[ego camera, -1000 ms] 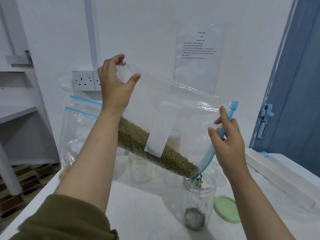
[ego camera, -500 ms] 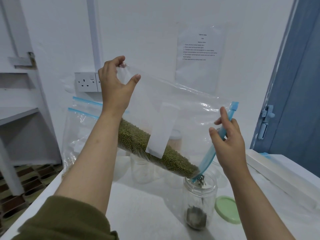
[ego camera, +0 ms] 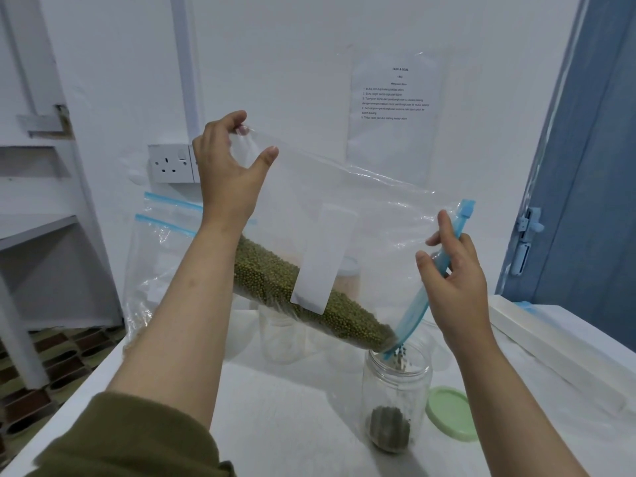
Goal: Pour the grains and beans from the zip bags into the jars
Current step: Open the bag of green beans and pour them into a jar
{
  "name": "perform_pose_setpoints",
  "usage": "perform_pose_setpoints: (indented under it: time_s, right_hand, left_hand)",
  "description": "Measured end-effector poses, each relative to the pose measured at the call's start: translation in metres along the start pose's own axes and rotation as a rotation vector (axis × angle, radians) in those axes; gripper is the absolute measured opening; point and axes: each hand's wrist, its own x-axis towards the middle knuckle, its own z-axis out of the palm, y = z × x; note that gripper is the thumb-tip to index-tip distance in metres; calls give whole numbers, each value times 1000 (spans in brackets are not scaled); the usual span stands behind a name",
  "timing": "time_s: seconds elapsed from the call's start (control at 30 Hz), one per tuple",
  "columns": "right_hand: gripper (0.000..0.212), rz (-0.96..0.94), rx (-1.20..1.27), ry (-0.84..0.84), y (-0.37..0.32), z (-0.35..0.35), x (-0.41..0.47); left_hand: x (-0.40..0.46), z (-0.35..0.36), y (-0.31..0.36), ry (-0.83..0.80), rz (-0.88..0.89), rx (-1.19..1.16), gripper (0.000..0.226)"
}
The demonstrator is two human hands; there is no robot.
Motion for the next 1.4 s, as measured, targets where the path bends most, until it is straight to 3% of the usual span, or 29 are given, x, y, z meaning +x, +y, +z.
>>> perform_pose_setpoints:
  time_s: [1.4]
  right_hand:
    - [57,23,-55,1,-2,-2,-7]
  left_hand:
    - [-2,-3,5,-5,5,-7,55]
